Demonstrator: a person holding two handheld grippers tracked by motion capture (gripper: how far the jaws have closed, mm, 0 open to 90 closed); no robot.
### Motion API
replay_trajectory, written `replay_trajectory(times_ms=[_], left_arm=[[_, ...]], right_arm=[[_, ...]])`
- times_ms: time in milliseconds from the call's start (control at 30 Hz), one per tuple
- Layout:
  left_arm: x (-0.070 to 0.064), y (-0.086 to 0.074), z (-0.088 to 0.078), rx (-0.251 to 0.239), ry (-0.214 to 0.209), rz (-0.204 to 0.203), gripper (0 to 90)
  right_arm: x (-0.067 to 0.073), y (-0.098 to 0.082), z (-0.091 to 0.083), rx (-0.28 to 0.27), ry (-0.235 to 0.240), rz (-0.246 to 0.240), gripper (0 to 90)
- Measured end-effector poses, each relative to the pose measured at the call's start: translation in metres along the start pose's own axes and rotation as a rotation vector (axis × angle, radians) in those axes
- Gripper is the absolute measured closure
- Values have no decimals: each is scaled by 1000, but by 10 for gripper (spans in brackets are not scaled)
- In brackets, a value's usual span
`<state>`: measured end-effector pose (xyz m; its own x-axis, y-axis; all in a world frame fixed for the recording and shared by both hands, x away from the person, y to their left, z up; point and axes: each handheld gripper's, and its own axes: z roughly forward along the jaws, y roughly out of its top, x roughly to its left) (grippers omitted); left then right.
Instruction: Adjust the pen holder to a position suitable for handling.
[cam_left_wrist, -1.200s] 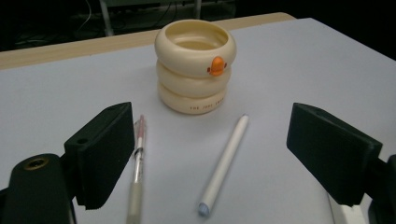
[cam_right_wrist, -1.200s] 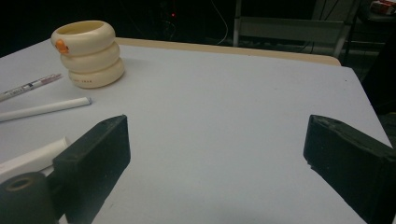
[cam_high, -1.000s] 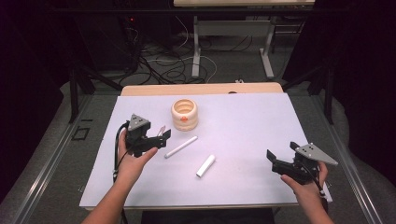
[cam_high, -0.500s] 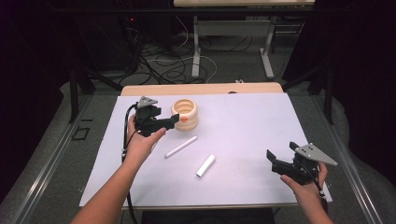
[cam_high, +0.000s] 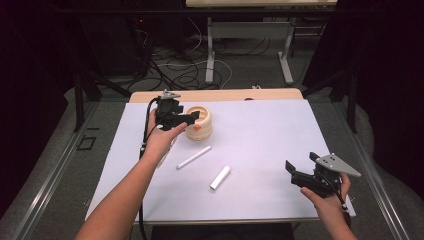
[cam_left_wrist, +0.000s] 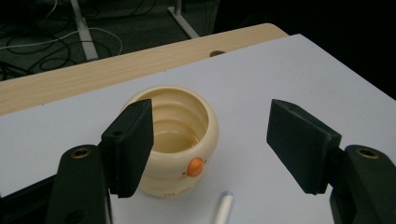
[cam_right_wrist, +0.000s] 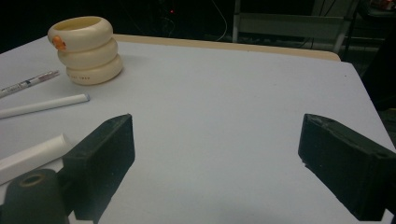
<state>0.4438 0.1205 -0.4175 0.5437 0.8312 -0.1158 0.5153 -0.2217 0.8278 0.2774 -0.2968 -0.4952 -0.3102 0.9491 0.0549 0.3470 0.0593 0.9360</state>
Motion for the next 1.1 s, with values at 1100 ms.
replay_trajectory(times_ms=[1100], left_arm=[[2, 3, 79, 183, -23, 34, 511]], right_arm=[[-1, -2, 2, 12, 16, -4, 113]])
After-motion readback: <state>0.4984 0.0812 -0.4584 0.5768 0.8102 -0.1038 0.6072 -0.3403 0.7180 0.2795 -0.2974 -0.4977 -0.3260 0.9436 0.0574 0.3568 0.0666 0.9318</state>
